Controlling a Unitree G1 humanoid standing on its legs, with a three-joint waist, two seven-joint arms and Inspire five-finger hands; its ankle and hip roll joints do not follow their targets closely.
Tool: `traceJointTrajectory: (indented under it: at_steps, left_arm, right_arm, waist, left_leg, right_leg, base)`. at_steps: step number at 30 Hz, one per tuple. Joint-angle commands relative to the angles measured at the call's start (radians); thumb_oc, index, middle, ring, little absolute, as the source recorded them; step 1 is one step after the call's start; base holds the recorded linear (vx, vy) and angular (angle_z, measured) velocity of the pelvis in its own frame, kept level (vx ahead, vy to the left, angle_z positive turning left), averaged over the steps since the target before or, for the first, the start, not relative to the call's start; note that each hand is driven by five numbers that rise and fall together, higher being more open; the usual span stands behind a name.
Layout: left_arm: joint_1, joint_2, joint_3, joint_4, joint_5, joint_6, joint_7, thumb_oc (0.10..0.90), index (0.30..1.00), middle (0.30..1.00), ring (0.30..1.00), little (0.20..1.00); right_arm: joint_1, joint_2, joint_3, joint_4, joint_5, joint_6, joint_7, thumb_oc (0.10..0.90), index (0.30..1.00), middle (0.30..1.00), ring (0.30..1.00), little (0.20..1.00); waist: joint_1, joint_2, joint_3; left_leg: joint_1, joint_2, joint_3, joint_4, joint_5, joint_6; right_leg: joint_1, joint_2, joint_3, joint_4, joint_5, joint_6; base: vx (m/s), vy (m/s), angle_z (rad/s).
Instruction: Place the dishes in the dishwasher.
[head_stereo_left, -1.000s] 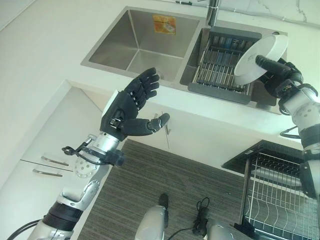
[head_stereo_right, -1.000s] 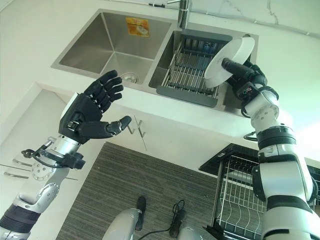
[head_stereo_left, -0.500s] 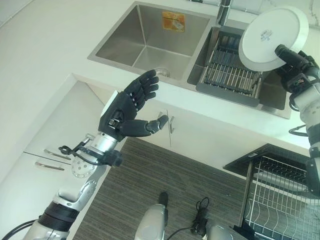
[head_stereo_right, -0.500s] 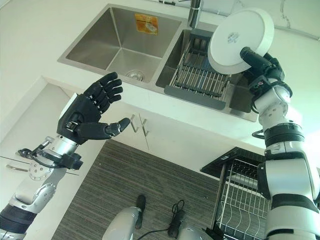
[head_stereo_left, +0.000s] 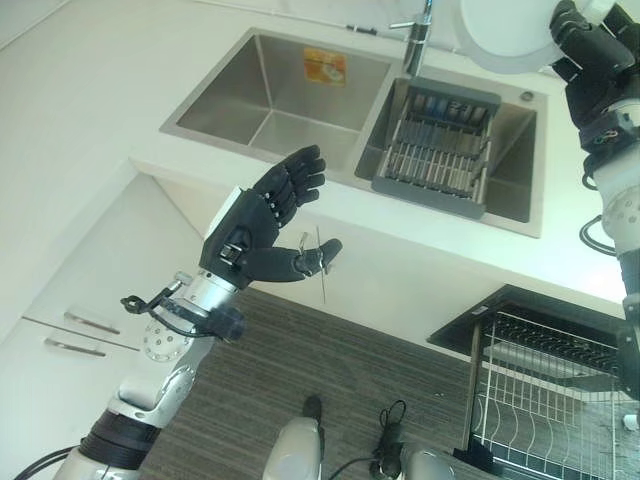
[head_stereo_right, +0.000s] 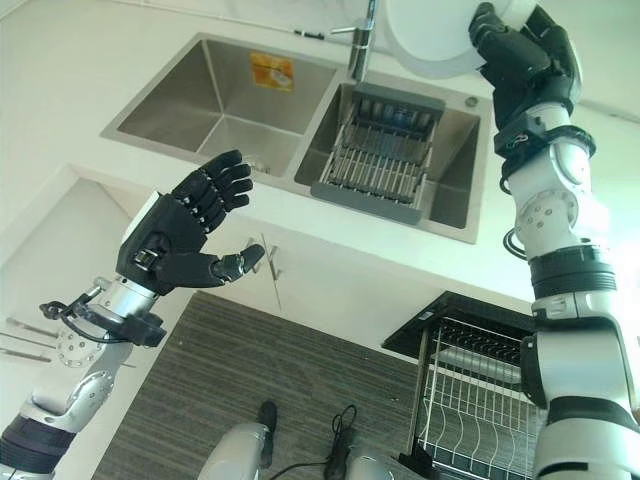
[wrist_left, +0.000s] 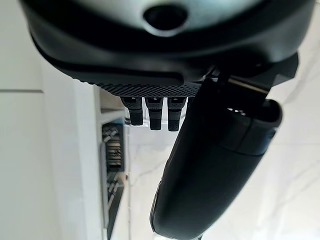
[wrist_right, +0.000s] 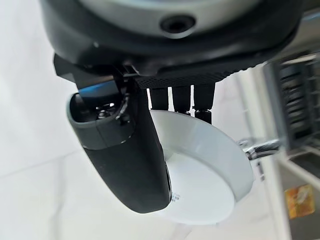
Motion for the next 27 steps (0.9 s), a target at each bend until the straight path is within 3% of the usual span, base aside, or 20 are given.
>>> traceJointTrajectory:
  at_steps: [1,6,8,11,13,14,15,17,21,22,27]
  left_arm:
    - [0.006,-0.03,0.029,-0.105,0.026,-0.12,0.001,0.8,0.9,0.9,0.9,0.9]
    - [0.031,-0.082,0.038,-0.112,0.067,-0.107,0.02,0.8,0.9,0.9,0.9,0.9]
    - [0.054,-0.109,0.052,-0.126,0.073,-0.128,0.021,0.8,0.9,0.9,0.9,0.9]
    - [0.065,-0.135,0.054,-0.14,0.109,-0.148,0.034,0.8,0.9,0.9,0.9,0.9]
    - [0.08,-0.149,0.064,-0.152,0.141,-0.152,0.043,0.8,0.9,0.9,0.9,0.9]
    - [0.114,-0.171,0.085,-0.177,0.22,-0.147,0.078,0.8,0.9,0.9,0.9,0.9]
    - [0.117,-0.155,0.083,-0.157,0.298,-0.144,0.119,0.8,0.9,0.9,0.9,0.9]
    - [0.112,-0.136,0.071,-0.15,0.336,-0.115,0.125,0.8,0.9,0.9,0.9,0.9]
    - [0.11,-0.13,0.018,-0.158,0.353,-0.083,0.051,0.8,0.9,0.9,0.9,0.9]
    - [0.096,-0.134,-0.037,-0.161,0.374,-0.078,0.041,0.8,0.9,0.9,0.9,0.9]
    - [0.076,-0.172,-0.136,-0.101,0.307,-0.033,0.023,0.8,0.9,0.9,0.9,0.9]
  right_arm:
    - [0.011,0.026,-0.046,-0.122,-0.021,-0.17,-0.013,0.4,0.3,0.3,0.3,0.3]
    - [0.188,0.174,-0.092,-0.419,-0.088,-0.176,-0.072,0.4,0.3,0.3,0.3,0.3]
    - [0.325,0.246,-0.111,-0.58,-0.152,-0.197,-0.087,0.4,0.3,0.3,0.3,0.3]
    - [0.455,0.312,-0.116,-0.677,-0.204,-0.221,-0.076,0.4,0.3,0.3,0.3,0.3]
    - [0.519,0.335,-0.12,-0.705,-0.216,-0.221,-0.056,0.4,0.3,0.3,0.3,0.3]
    - [0.642,0.345,-0.14,-0.738,-0.279,-0.244,-0.033,0.4,0.3,0.3,0.3,0.3]
    - [0.703,0.362,-0.156,-0.758,-0.296,-0.268,-0.019,0.4,0.3,0.3,0.3,0.3]
    - [0.743,0.378,-0.17,-0.786,-0.299,-0.277,-0.024,0.4,0.3,0.3,0.3,0.3]
    - [0.785,0.379,-0.214,-0.809,-0.371,-0.345,-0.062,0.4,0.3,0.3,0.3,0.3]
    - [0.778,0.383,-0.214,-0.823,-0.398,-0.362,-0.069,0.4,0.3,0.3,0.3,0.3]
    - [0.768,0.374,-0.191,-0.815,-0.418,-0.355,-0.069,0.4,0.3,0.3,0.3,0.3]
  waist:
    - [-0.008,-0.015,-0.2]
    - [-0.04,0.009,-0.211]
    - [-0.067,0.021,-0.206]
    - [-0.097,0.027,-0.196]
    - [-0.106,0.0,-0.174]
    - [-0.116,-0.017,-0.143]
    - [-0.151,0.012,-0.141]
    - [-0.169,0.027,-0.142]
    - [-0.196,0.024,-0.129]
    - [-0.204,0.026,-0.117]
    - [-0.221,0.023,-0.11]
  left_leg:
    - [-0.019,0.079,0.011,0.024,-0.049,-0.076]
    - [-0.005,0.132,0.057,0.024,-0.027,-0.093]
    - [-0.01,0.146,0.087,0.024,-0.019,-0.097]
    - [0.016,0.131,0.136,0.024,-0.01,-0.091]
    - [0.089,0.071,0.174,0.024,0.058,-0.081]
    - [0.111,-0.045,0.076,0.03,0.008,-0.045]
    - [0.135,-0.052,0.081,0.024,-0.108,-0.013]
    - [0.132,-0.054,0.076,0.024,-0.151,0.002]
    - [0.116,-0.092,0.059,0.024,-0.19,0.025]
    - [0.104,-0.108,0.054,0.024,-0.198,0.04]
    - [0.1,-0.123,0.049,0.024,-0.207,0.062]
  right_leg:
    - [0.028,-0.021,0.044,-0.043,-0.002,-0.017]
    - [0.04,-0.004,0.039,-0.043,-0.019,-0.036]
    - [0.034,0.002,0.038,-0.043,-0.025,-0.039]
    - [0.017,0.0,0.052,-0.043,-0.02,-0.04]
    - [0.015,-0.02,0.093,-0.043,-0.015,-0.048]
    - [-0.012,-0.033,0.17,-0.043,0.035,-0.026]
    - [-0.052,-0.026,0.195,-0.043,0.084,0.012]
    - [-0.083,-0.027,0.192,-0.043,0.123,0.039]
    - [-0.154,-0.058,0.188,-0.043,0.2,0.049]
    - [-0.174,-0.072,0.189,-0.043,0.218,0.053]
    - [-0.185,-0.069,0.204,-0.043,0.223,0.052]
  base:
    - [-0.06,-0.099,-0.22]
    - [-0.09,-0.112,-0.14]
    - [-0.17,-0.071,0.02]
    - [-0.14,0.025,0.09]
    - [-0.14,0.183,-0.05]
    - [-0.23,0.511,-0.81]
    - [-0.22,0.543,-0.96]
    - [-0.09,0.307,-0.45]
    - [-0.17,0.267,-0.3]
    - [-0.21,0.284,0.02]
    - [-0.08,0.171,-0.11]
